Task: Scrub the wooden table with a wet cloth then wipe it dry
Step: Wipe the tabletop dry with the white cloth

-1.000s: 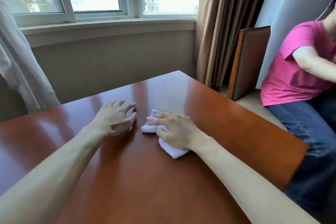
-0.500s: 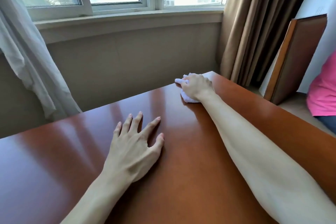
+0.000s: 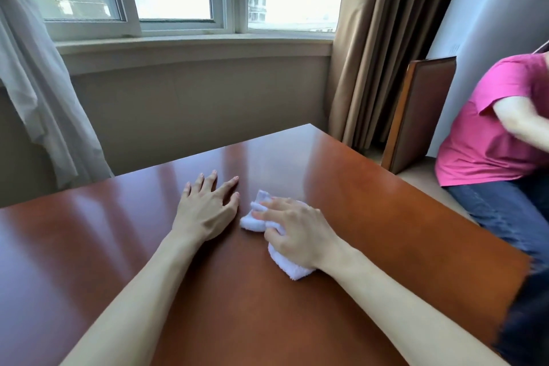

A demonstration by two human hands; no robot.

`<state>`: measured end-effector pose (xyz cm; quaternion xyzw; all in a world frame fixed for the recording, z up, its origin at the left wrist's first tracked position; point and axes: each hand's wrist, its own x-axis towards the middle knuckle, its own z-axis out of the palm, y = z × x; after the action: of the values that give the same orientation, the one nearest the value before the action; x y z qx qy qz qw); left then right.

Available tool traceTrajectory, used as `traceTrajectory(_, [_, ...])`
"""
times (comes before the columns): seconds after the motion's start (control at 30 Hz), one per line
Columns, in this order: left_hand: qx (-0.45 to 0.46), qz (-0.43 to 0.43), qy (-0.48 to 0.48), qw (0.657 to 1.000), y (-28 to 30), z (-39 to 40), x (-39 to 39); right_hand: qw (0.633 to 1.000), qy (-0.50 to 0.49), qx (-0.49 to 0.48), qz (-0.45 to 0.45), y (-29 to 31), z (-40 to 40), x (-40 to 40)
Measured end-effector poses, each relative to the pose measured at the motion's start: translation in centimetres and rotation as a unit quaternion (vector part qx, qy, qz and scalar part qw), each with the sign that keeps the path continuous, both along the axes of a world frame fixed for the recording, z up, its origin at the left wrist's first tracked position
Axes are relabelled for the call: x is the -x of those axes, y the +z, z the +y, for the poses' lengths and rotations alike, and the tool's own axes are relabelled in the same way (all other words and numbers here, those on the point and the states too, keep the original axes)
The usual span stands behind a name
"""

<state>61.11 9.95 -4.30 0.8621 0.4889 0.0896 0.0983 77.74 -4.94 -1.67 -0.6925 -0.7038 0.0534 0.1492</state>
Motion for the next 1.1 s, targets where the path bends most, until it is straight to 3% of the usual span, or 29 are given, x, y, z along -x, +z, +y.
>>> traceTrajectory(0.2, [-0.001, 0.002, -0.004, 1.000, 0.0, -0.1, 0.1, 0.998, -0.053, 0.012, 0.030, 0.4, 2.7, -1.6])
traceTrajectory(0.53, [-0.018, -0.008, 0.006, 1.000, -0.3, 0.1, -0.2, 0.982, -0.190, -0.002, 0.008, -1.1, 24.8, -10.0])
traceTrajectory(0.63, [-0.025, -0.010, 0.011, 1.000, -0.4, 0.3, -0.3, 0.989, -0.146, -0.007, -0.016, -0.8, 27.4, -6.6])
traceTrajectory(0.77, [-0.023, -0.017, 0.016, 0.999, -0.5, 0.2, -0.2, 0.999, -0.006, 0.009, -0.051, -0.6, 25.7, -2.6])
traceTrajectory(0.9, [-0.015, -0.029, 0.023, 0.999, -0.4, 0.3, -0.2, 0.998, 0.059, 0.022, -0.016, -0.1, 22.8, -5.2])
traceTrajectory(0.97, [-0.018, -0.025, 0.022, 0.999, -0.4, 0.3, -0.3, 0.999, 0.018, 0.020, -0.024, 0.0, 22.8, -9.2])
traceTrajectory(1.1, [-0.017, -0.013, 0.020, 1.000, -0.3, 0.3, -0.2, 0.973, -0.224, -0.005, 0.051, -0.1, 22.3, -16.6])
